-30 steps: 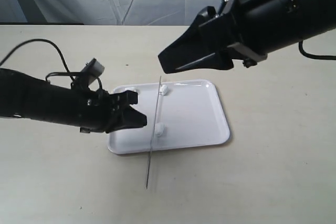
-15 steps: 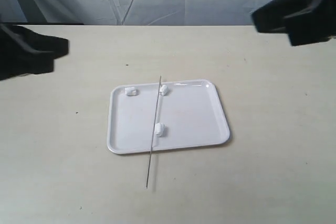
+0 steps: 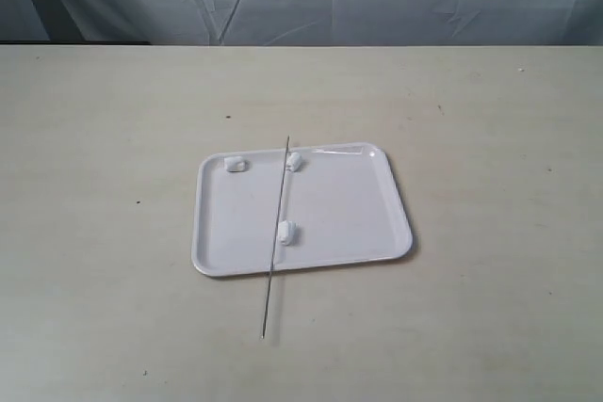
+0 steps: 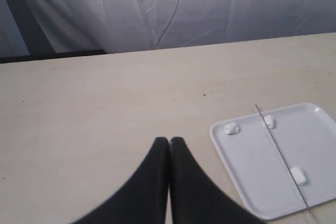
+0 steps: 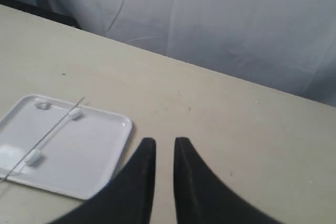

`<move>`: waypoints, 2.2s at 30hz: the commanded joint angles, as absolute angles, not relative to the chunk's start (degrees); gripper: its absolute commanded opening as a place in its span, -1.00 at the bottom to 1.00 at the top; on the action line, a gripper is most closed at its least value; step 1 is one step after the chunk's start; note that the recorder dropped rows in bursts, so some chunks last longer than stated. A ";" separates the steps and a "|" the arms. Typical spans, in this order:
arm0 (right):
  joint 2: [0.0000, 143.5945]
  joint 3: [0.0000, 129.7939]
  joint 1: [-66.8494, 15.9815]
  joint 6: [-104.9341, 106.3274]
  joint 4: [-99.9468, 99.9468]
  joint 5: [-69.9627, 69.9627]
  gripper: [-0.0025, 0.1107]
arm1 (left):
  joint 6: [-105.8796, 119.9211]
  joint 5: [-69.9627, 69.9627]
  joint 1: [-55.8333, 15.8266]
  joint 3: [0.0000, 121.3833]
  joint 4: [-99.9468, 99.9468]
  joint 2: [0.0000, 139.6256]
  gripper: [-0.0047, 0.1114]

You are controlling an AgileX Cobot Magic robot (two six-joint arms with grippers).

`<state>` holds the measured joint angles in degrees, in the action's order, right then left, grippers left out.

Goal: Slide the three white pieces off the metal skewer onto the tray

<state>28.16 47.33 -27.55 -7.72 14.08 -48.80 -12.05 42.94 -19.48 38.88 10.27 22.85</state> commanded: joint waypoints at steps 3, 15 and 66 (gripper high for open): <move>11.75 34.63 -27.33 -16.28 19.67 -46.55 -0.72 | -13.43 43.31 -19.51 31.48 11.24 13.61 -0.92; 0.00 28.00 -27.33 -16.51 18.90 -47.73 -0.72 | -13.31 39.96 -19.51 26.19 10.49 10.71 -0.92; 0.00 0.00 3.17 -9.77 7.48 -18.33 -0.71 | -13.33 26.30 -5.53 17.03 12.85 0.00 -0.92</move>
